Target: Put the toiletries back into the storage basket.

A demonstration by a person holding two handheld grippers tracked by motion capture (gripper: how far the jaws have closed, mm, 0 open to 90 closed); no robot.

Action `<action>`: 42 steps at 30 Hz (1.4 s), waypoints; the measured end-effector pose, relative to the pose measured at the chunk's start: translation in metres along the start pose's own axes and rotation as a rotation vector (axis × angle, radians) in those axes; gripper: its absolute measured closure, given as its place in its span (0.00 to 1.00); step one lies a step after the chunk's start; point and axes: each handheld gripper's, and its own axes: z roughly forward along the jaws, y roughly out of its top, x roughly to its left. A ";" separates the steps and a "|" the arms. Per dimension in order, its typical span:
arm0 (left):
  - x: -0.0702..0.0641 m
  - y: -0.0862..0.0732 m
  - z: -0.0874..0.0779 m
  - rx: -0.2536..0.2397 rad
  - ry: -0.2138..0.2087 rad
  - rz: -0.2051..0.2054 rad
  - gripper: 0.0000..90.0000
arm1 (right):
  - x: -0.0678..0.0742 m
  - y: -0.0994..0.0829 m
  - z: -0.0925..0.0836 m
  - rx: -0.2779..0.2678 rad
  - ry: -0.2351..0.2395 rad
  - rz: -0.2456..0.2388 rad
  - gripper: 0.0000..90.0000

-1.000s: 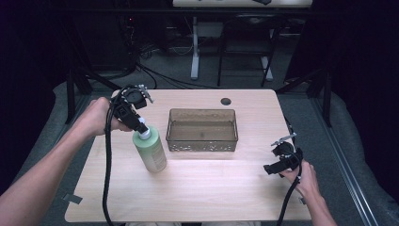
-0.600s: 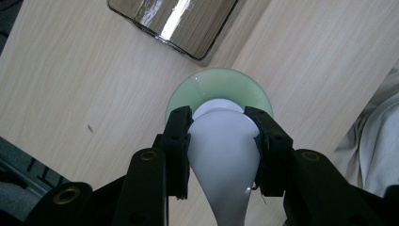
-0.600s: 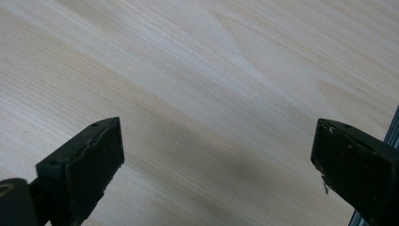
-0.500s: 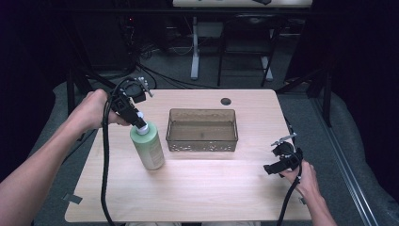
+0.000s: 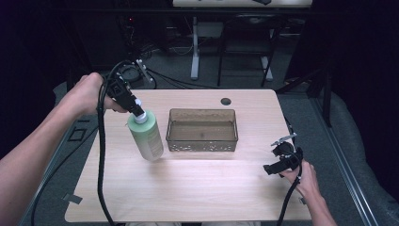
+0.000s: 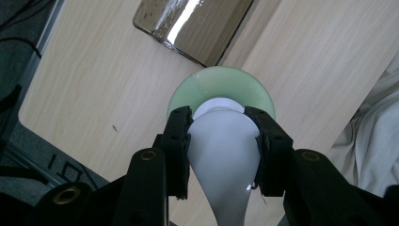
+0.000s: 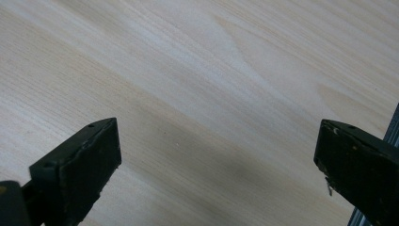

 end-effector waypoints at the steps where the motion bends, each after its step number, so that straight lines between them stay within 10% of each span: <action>1: 0.000 0.001 -0.002 0.000 0.000 0.002 0.70 | 0.000 0.000 0.000 -0.006 0.003 -0.003 0.00; 42: 0.011 0.059 -0.038 -0.007 0.066 0.025 0.70 | -0.001 -0.003 0.001 -0.072 0.008 -0.023 0.00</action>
